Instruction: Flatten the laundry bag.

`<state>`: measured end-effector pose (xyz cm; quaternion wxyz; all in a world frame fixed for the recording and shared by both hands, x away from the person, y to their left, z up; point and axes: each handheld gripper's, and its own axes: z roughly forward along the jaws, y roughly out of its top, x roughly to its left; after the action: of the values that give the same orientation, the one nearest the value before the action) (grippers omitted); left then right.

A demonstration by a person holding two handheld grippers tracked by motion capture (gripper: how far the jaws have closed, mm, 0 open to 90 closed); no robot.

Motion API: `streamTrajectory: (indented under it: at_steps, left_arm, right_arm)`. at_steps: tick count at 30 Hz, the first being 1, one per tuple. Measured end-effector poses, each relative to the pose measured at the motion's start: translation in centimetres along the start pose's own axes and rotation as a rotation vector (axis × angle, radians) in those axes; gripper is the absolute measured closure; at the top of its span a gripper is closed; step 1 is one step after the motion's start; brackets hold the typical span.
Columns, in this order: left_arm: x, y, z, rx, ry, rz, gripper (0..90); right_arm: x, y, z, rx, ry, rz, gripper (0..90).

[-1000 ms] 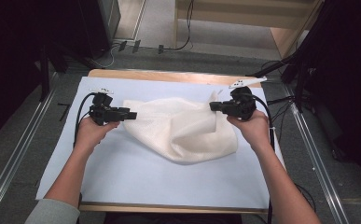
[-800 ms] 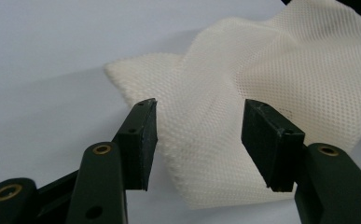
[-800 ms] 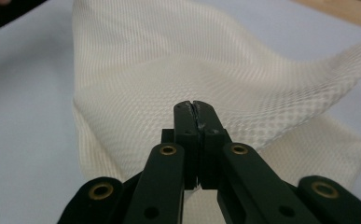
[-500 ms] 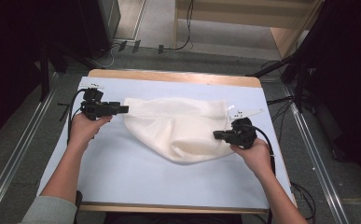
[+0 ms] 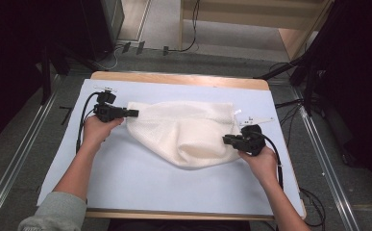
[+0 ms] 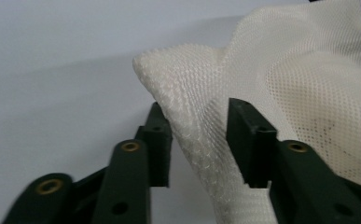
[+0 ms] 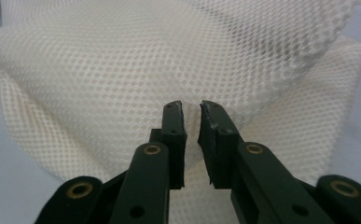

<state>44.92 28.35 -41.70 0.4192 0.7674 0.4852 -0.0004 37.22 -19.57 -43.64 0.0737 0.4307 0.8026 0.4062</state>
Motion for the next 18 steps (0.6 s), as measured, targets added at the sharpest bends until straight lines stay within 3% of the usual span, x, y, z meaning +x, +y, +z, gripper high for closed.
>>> streamTrajectory:
  at_steps: [1, 3, 6, 10, 14, 15, 17, 18]
  left_arm:
    - [0.0, 0.0, 0.0, 0.0, 0.0, 0.0, 73.0]
    - [-0.1, 0.0, -0.1, -0.001, -0.011, -0.005, 80.1]
    - [-0.1, 0.0, -0.2, 0.009, -0.021, -0.011, 83.7]
    - [0.1, -0.1, -0.2, 0.012, -0.031, -0.015, 84.3]
    - [0.1, -0.2, -0.2, 0.013, -0.031, -0.007, 84.7]
    - [0.1, -0.2, -0.2, 0.011, -0.031, -0.007, 84.9]
    - [0.2, -0.2, -0.4, 0.002, -0.036, 0.0, 85.3]
    - [0.1, -0.2, -0.6, -0.008, -0.033, 0.004, 85.5]
  right_arm:
    - [0.0, 0.0, 0.0, 0.0, 0.0, 0.0, 77.9]
    - [-0.8, 0.3, -0.1, -0.045, -0.042, 0.036, 69.0]
    - [-1.4, 0.7, -0.1, -0.039, -0.086, 0.044, 61.2]
    - [-1.9, 1.1, 0.4, -0.053, -0.079, 0.081, 53.1]
    - [-2.2, 1.3, 1.0, -0.05, -0.062, 0.102, 51.5]
    - [-2.5, 1.4, 1.4, -0.055, -0.025, 0.134, 66.6]
    - [-2.3, 1.4, 1.2, -0.054, 0.002, 0.13, 82.8]
    - [-2.1, 1.5, 0.9, -0.059, 0.01, 0.117, 85.2]
